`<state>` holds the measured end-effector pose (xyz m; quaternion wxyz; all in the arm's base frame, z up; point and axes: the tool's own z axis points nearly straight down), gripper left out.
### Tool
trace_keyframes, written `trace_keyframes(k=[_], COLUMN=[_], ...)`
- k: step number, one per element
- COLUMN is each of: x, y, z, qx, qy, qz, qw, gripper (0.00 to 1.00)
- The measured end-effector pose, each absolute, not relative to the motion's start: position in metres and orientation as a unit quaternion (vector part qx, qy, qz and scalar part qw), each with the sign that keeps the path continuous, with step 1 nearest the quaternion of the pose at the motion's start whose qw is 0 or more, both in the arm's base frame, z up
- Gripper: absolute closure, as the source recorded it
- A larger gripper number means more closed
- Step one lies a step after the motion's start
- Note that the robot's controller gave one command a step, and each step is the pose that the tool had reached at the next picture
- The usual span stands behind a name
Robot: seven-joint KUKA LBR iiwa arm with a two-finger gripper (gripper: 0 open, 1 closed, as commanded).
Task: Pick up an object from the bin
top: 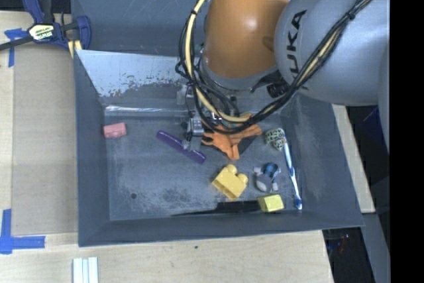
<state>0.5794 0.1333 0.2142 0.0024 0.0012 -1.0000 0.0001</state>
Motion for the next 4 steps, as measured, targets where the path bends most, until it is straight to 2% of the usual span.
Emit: trace_keyframes(k=[1, 2, 3, 4], x=[0.581, 0.583, 0.584, 0.625], y=[0.133, 0.091, 0.062, 0.051], z=[0.219, 0.127, 0.080, 0.069], qx=[0.000, 0.001, -0.144, -0.126], qy=[-1.000, -1.000, -0.990, -0.992], qz=[0.000, -0.001, -0.003, -0.001], qw=[-0.002, -0.004, -0.006, 0.003], gripper=[0.00, 0.00, 0.00, 0.00])
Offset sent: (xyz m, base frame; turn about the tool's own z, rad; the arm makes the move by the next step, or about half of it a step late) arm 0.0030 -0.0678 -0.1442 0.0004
